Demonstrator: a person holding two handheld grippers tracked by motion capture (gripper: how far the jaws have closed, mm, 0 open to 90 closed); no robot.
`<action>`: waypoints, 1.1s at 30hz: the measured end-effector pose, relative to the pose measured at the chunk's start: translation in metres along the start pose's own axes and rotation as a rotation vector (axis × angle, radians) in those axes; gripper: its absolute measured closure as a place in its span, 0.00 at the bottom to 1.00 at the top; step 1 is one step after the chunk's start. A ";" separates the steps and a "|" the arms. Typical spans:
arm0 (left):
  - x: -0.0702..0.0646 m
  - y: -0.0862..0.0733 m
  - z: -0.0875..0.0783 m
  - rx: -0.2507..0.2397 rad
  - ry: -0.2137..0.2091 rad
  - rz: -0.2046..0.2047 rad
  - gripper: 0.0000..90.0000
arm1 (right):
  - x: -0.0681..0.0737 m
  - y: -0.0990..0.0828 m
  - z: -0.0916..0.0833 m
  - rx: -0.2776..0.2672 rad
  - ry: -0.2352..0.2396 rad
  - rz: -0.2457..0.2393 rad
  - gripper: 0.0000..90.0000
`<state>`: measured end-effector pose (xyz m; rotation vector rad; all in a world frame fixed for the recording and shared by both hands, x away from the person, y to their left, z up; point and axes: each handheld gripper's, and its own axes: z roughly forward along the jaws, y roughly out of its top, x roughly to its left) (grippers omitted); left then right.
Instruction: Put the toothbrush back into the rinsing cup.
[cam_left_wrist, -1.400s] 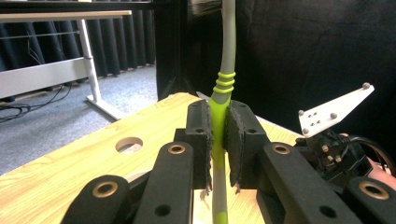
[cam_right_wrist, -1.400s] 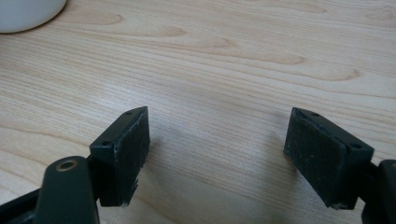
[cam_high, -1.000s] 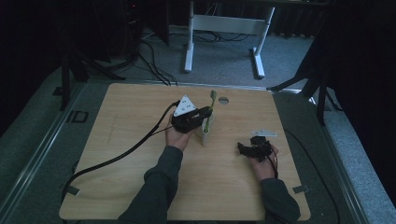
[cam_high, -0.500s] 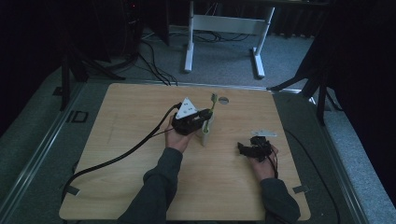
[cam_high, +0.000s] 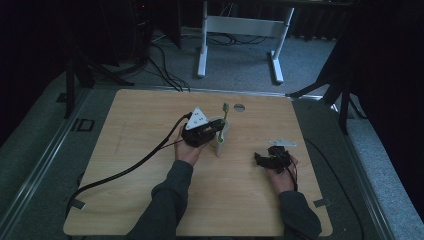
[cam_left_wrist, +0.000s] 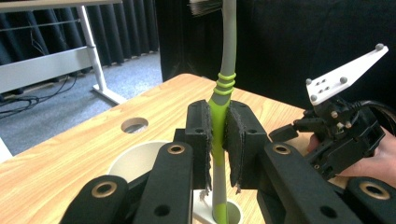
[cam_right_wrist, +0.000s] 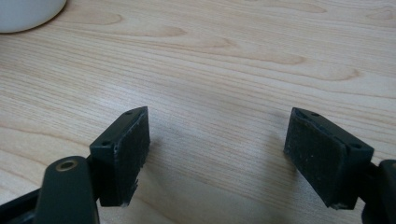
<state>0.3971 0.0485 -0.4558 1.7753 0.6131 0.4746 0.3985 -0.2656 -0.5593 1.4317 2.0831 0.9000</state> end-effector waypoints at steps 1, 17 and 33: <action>0.000 0.000 0.000 0.002 -0.001 0.002 0.88 | 0.000 0.000 0.000 0.000 0.000 0.000 0.24; -0.007 -0.006 -0.009 0.065 -0.023 0.014 0.44 | 0.000 0.000 0.000 0.001 0.000 -0.001 0.24; -0.006 -0.010 -0.028 0.094 0.008 0.033 0.44 | 0.000 0.000 0.000 -0.001 0.000 0.001 0.24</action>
